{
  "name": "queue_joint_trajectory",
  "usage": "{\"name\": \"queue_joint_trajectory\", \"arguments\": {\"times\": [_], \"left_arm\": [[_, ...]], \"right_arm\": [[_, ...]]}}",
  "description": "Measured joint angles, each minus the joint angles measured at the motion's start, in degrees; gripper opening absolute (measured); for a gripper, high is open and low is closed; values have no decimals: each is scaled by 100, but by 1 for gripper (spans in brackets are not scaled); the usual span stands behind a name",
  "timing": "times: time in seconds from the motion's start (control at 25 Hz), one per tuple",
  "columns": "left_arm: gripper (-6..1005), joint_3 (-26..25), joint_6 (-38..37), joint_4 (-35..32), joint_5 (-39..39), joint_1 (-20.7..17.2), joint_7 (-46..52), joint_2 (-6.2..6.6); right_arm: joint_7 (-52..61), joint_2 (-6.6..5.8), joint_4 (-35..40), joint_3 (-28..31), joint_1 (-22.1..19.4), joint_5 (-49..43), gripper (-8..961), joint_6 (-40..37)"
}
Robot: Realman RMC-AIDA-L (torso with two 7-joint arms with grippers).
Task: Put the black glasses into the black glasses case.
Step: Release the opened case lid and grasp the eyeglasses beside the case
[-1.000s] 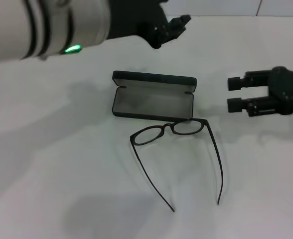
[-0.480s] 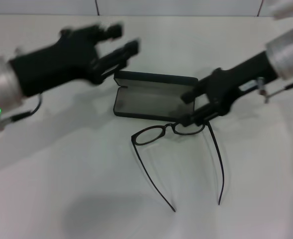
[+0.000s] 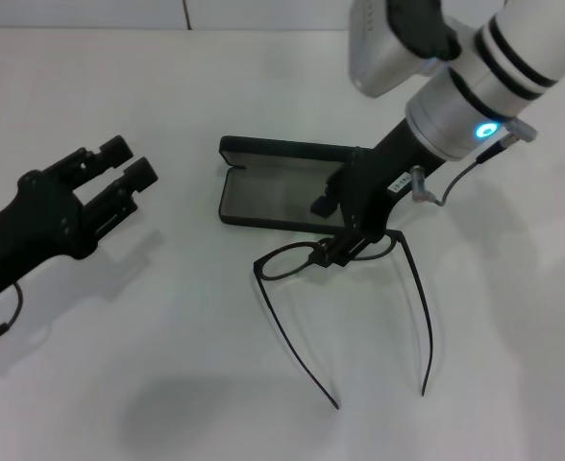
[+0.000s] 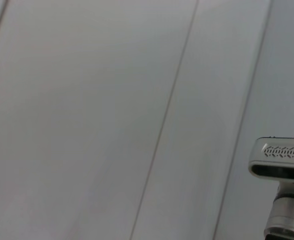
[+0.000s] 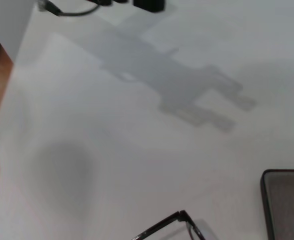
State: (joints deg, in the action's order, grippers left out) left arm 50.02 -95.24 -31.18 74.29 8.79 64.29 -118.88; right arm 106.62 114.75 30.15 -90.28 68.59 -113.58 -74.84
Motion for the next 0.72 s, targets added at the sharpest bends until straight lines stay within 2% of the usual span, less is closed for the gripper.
{"name": "queue_joint_trajectory", "arguments": {"times": [0.04,0.2,0.44,0.72], "left_arm": [[482,-34,-33,84,-1,-28,-78,-1],[482,-41,-43,237,-4,-161,-214,-25],[481,-47,-27,334,-11,-182,-238,-28],[482,-50,114,548,-13,20,-306,2]], "right_arm": [[13,48,34,-4,21,-98,648,55],[25,109,60,-49,112,-235,634,153],[88,120,-6,-140,137,-334,612,184],[271,134,-63,-403,116,-379,588,130]]}}
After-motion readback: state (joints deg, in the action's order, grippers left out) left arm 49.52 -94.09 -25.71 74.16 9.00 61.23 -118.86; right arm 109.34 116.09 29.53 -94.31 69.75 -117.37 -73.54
